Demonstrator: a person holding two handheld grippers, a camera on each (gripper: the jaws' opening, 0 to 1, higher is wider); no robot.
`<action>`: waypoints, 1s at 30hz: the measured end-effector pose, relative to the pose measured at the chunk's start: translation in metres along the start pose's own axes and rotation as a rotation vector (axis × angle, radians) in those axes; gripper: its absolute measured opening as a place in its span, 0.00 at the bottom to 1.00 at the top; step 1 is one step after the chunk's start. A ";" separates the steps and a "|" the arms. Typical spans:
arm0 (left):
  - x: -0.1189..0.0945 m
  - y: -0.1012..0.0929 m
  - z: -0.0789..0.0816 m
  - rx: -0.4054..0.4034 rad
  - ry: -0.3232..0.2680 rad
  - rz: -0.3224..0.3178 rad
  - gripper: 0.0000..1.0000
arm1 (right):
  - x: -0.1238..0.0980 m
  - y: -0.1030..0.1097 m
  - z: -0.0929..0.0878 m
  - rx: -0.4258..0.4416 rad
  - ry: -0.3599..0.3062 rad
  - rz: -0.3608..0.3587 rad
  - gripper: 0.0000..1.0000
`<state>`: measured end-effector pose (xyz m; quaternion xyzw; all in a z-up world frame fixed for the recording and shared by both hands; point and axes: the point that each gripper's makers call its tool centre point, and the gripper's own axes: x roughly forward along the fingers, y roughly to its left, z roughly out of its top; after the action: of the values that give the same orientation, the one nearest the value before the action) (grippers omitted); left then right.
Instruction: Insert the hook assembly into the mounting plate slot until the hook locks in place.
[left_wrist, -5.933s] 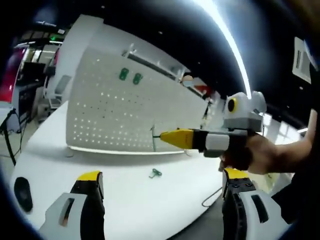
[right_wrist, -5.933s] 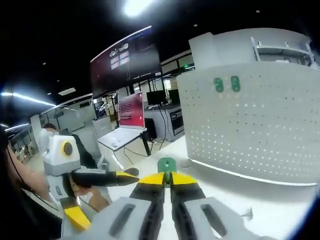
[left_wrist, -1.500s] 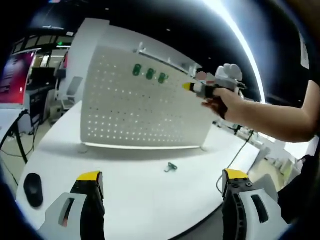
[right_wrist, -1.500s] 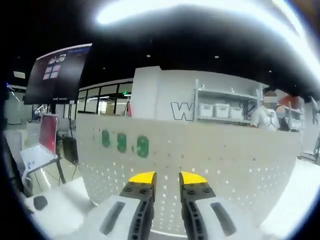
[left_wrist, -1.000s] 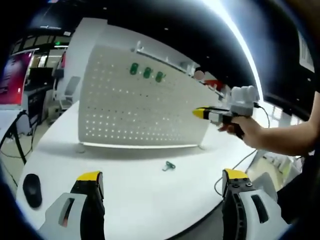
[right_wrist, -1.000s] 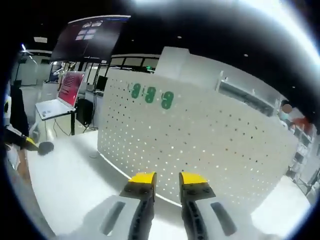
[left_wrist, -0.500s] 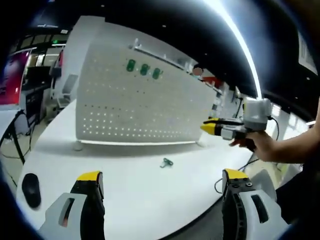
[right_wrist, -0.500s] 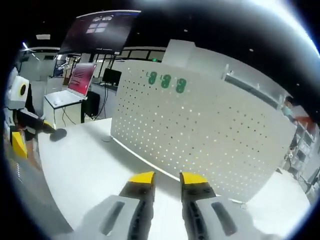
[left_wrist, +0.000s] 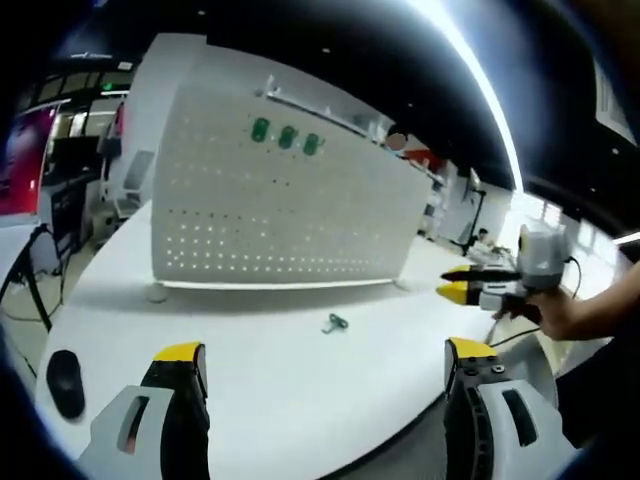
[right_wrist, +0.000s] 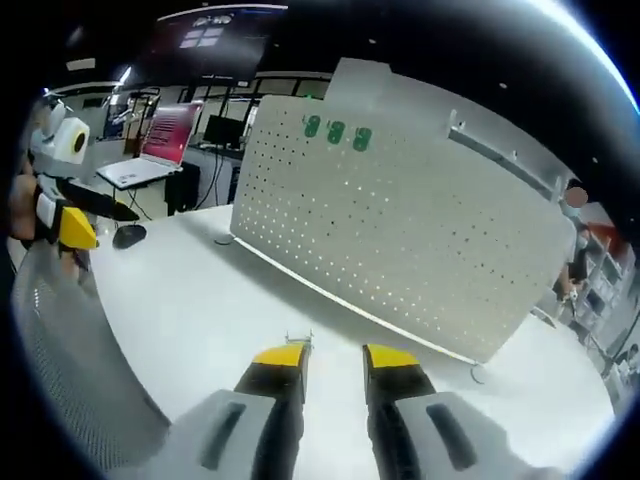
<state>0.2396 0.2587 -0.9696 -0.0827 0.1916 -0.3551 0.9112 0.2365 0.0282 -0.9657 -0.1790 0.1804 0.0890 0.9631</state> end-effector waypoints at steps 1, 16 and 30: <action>0.000 0.000 0.000 0.001 0.000 0.000 1.00 | -0.001 0.001 -0.002 0.005 0.002 -0.001 0.19; -0.001 -0.002 -0.001 0.010 0.004 -0.003 0.99 | -0.010 0.008 -0.019 0.048 0.032 -0.001 0.20; -0.002 -0.001 -0.003 0.004 0.009 -0.001 0.98 | -0.010 0.014 -0.025 0.057 0.051 0.014 0.20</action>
<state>0.2371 0.2594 -0.9714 -0.0793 0.1952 -0.3562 0.9103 0.2165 0.0306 -0.9885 -0.1526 0.2087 0.0860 0.9622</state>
